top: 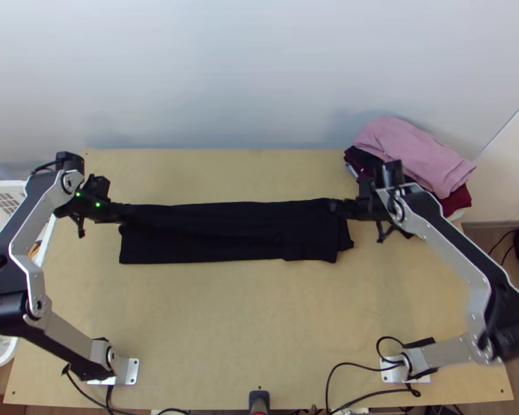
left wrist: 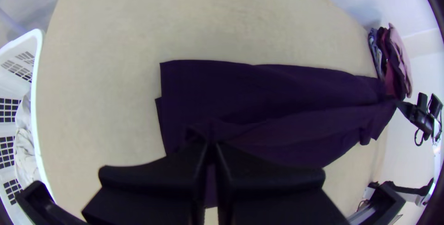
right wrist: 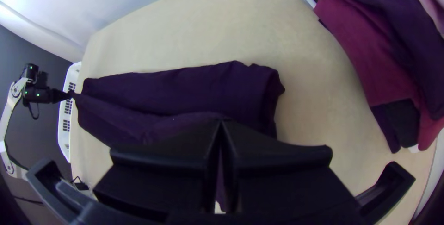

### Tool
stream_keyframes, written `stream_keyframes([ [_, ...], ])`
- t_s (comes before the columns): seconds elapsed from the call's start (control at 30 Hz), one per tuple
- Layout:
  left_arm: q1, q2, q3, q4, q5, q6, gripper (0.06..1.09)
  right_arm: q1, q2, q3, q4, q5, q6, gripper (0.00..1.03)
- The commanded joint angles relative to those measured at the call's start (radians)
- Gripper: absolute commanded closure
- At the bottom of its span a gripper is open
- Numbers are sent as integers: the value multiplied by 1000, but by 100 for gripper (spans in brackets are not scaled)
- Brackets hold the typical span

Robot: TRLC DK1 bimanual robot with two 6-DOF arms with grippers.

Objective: Fold the t-shirt

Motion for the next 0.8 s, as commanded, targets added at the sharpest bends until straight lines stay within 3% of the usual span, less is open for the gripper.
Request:
stream_keyframes([
  [0.0,-3,46,54,8,3,-26,105,-15,78,67,18,18,14,100],
  [0.77,13,241,120,90,-15,-96,105,-44,396,240,96,90,13,100],
])
